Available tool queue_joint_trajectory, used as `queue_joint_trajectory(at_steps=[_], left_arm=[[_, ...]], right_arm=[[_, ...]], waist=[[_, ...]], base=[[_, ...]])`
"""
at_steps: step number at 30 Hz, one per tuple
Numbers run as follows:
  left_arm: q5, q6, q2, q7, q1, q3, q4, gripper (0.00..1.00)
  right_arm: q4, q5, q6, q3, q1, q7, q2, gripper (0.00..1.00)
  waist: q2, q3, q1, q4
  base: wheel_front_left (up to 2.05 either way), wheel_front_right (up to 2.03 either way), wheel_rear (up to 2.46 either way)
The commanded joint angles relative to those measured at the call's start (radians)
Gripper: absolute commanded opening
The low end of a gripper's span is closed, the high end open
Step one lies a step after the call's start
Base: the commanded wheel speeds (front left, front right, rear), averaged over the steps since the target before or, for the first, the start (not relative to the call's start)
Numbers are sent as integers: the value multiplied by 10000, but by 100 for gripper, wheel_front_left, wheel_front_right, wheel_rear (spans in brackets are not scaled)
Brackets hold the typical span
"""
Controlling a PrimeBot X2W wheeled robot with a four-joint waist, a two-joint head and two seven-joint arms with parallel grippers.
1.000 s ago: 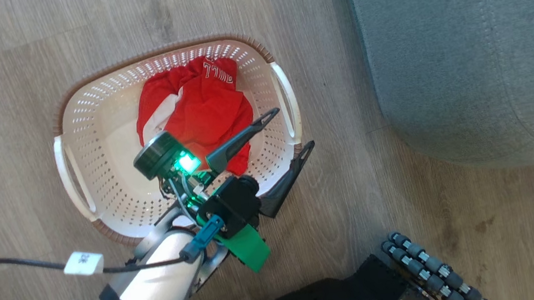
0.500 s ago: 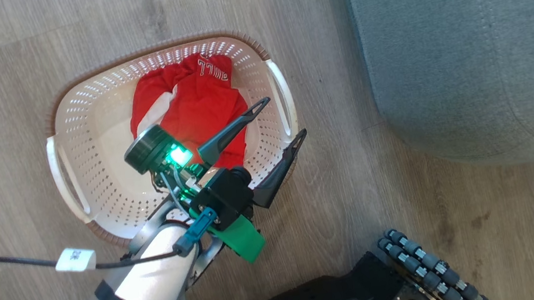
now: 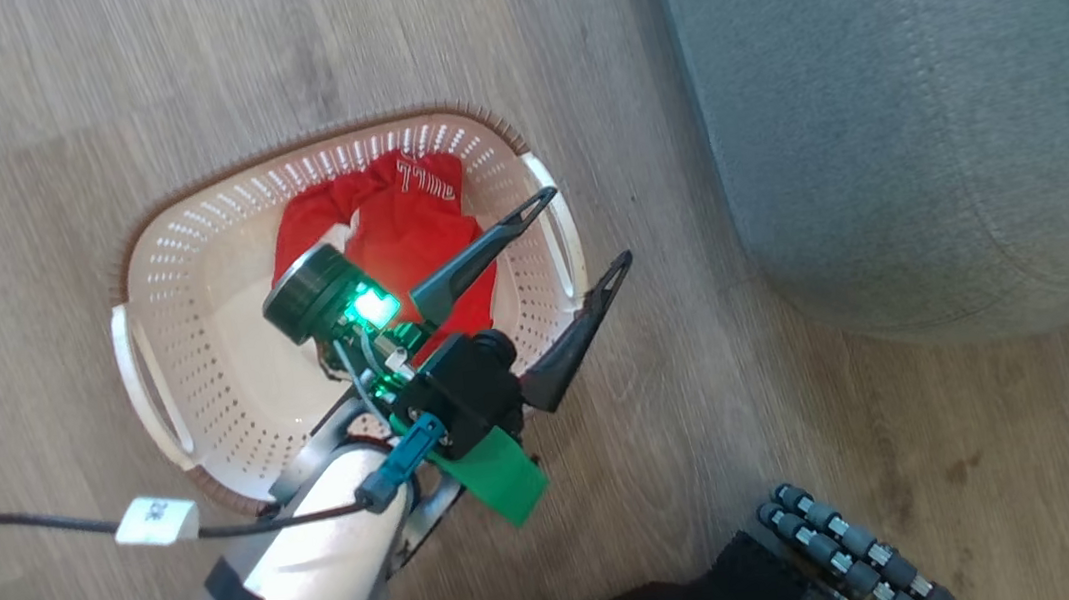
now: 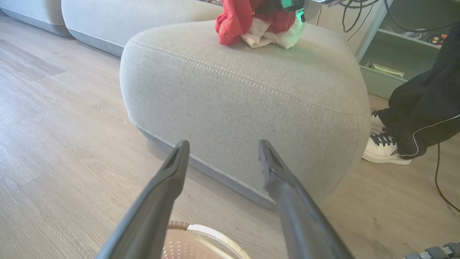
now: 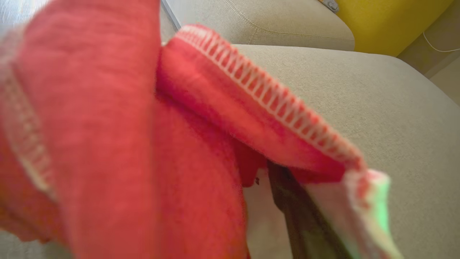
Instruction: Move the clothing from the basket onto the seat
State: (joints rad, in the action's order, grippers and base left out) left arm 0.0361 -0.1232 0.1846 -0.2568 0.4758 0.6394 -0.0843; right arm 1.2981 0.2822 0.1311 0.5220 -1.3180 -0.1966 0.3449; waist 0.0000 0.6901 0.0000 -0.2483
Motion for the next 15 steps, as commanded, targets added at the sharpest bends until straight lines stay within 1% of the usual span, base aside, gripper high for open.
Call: queue_joint_trajectory(at_steps=[1, 8, 15], left_arm=[[72, 12, -178, -49, -80, -295, 333, 100], [122, -1, -495, -49, -278, -375, 224, 100], [197, -11, -796, -49, -628, -502, 105, 100]], right_arm=[[-208, 61, -4, -176, 95, 101, 65, 100], [-106, -187, -4, -753, 379, 553, 23, 100], [-79, -732, -4, -1447, 925, 719, -81, 100]], waist=[[0, -225, 0, -47], [0, -965, 0, -147], [0, -1933, 0, -256]], base=[[0, 0, 0], [0, 0, 0], [0, 0, 0]])
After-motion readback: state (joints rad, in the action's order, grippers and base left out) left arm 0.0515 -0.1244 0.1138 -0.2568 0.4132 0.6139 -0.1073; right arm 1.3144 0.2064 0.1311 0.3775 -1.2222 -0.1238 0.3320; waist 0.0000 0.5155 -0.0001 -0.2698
